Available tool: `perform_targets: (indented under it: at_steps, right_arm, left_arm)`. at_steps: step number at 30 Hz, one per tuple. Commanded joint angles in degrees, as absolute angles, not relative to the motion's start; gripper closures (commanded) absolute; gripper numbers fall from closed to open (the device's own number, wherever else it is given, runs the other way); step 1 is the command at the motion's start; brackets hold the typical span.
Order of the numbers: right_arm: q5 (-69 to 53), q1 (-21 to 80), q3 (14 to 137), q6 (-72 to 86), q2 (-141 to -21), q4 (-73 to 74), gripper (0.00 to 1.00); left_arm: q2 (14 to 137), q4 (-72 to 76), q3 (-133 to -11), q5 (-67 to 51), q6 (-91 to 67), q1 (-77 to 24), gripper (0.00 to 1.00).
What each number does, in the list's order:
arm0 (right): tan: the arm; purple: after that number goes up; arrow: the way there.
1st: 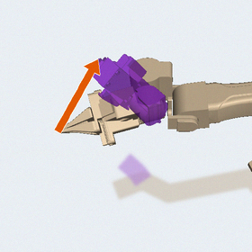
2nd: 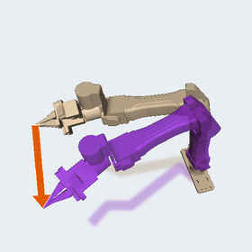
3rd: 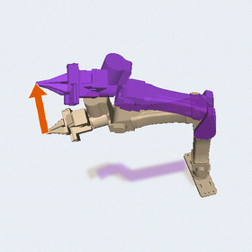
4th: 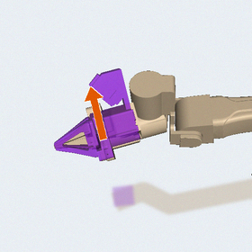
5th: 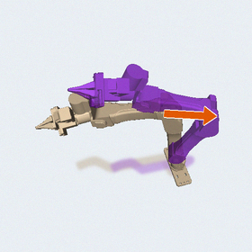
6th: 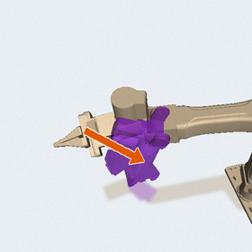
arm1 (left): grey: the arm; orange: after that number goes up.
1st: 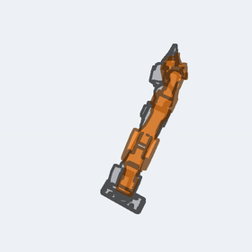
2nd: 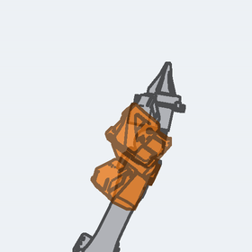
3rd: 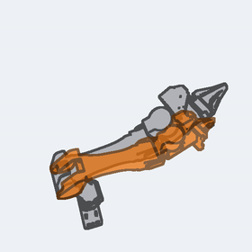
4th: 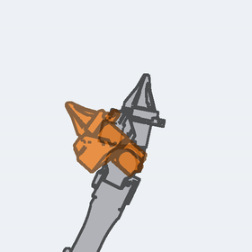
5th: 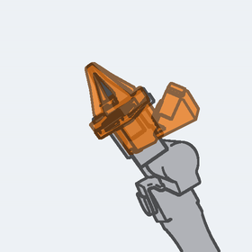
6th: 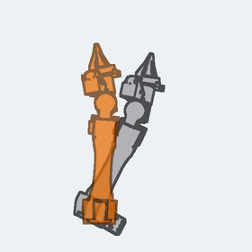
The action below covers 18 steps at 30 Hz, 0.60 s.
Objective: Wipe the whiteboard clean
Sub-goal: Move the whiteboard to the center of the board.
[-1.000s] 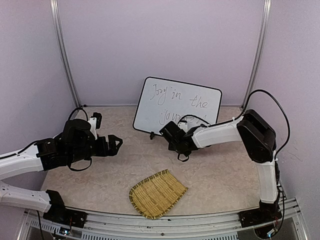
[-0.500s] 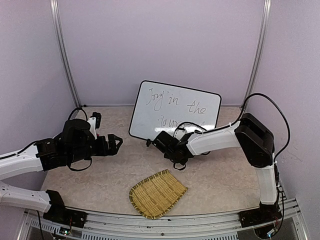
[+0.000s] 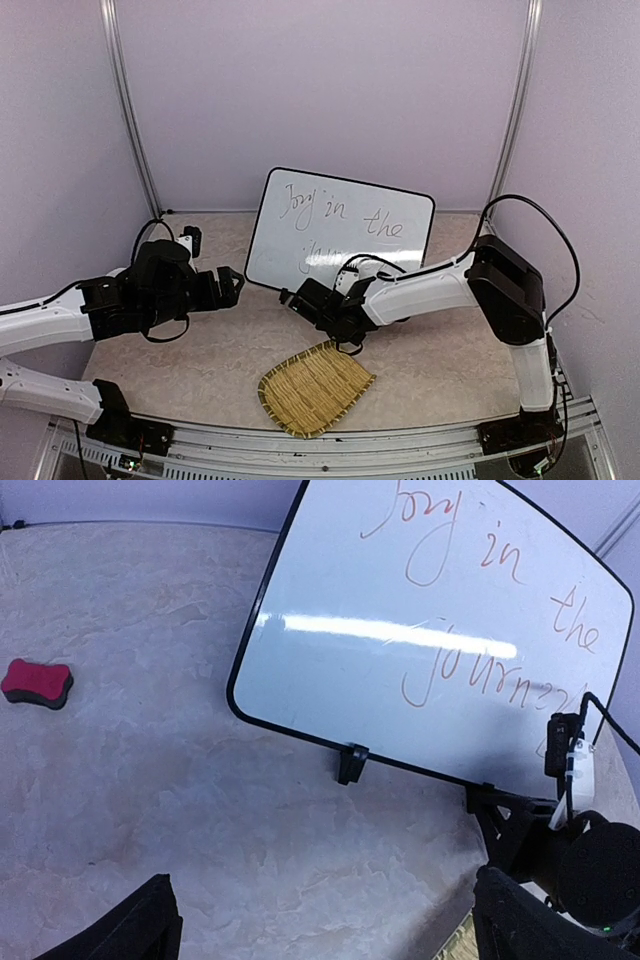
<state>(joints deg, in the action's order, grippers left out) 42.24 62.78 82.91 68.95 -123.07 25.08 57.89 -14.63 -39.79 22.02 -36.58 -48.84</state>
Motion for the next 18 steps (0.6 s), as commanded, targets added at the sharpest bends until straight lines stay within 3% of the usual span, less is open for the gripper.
perform_targets:
  at_steps: [1, 5, 18]
  right_arm:
    - [40.03, 64.37, 84.24, 67.49, -123.92, 25.05, 0.85]
    - [39.75, 64.42, 83.15, 64.4, -122.35, 22.58, 0.71]
    - [42.08, 66.17, 81.04, 52.35, -114.4, 19.04, 0.42]
  left_arm:
    - [59.9, -15.3, -42.19, 27.25, -40.69, -49.13, 0.01]
    - [61.56, -15.85, -43.95, 29.07, -42.51, -49.06, 0.01]
    - [66.64, -20.05, -51.18, 31.92, -46.47, -42.88, 0.01]
